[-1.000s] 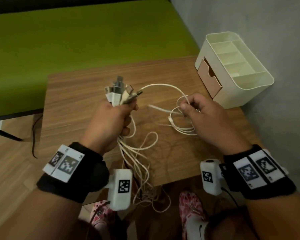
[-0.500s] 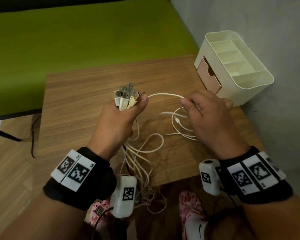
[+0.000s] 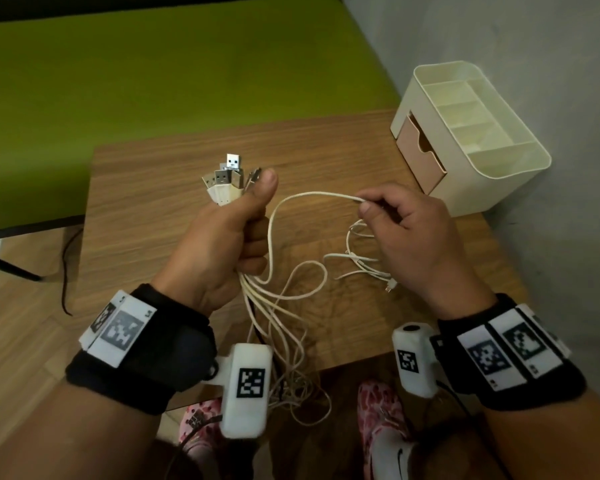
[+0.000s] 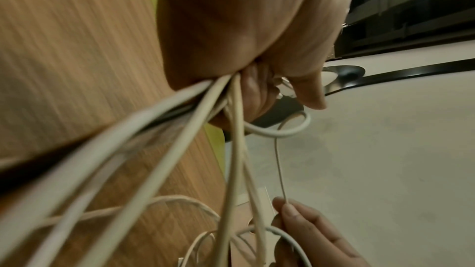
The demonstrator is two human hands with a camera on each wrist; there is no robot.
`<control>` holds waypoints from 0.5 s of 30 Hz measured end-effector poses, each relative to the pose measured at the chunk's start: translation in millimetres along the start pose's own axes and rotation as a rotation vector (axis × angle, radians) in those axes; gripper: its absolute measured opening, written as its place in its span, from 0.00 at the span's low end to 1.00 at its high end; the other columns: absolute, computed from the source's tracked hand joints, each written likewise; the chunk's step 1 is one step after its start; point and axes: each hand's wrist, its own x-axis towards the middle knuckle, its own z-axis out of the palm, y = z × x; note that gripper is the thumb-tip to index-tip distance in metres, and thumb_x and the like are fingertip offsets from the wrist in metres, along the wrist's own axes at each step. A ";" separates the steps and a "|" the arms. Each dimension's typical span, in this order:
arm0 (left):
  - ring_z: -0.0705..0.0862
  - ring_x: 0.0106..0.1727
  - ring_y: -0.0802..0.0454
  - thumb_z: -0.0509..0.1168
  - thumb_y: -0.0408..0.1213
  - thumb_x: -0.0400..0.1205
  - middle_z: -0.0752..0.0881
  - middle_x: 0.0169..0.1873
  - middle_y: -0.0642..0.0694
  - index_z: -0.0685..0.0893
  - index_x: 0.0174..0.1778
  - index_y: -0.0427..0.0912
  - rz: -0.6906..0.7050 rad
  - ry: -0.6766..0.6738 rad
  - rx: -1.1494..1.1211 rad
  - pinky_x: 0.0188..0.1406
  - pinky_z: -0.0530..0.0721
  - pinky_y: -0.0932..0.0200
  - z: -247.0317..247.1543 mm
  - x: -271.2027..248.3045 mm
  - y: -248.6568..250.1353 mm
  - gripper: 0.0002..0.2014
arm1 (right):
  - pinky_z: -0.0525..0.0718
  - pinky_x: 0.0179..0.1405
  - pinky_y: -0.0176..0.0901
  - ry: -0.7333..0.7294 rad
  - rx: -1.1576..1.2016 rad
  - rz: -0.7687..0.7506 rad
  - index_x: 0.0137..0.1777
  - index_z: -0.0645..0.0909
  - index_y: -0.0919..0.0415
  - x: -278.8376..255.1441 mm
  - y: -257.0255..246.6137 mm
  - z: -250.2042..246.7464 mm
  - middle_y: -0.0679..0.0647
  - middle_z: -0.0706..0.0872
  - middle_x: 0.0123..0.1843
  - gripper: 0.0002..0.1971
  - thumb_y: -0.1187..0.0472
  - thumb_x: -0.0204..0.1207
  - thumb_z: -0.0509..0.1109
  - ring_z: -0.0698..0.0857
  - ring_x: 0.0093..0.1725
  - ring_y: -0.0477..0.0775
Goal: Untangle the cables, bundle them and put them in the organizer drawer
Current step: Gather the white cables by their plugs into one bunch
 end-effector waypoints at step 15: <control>0.82 0.27 0.63 0.76 0.38 0.77 0.92 0.37 0.47 0.90 0.41 0.38 0.332 0.306 0.589 0.24 0.72 0.69 1.1 11.0 -13.2 0.06 | 0.78 0.37 0.36 0.002 -0.187 -0.305 0.48 0.90 0.62 -1.0 4.5 6.7 0.50 0.85 0.40 0.05 0.64 0.79 0.72 0.81 0.37 0.46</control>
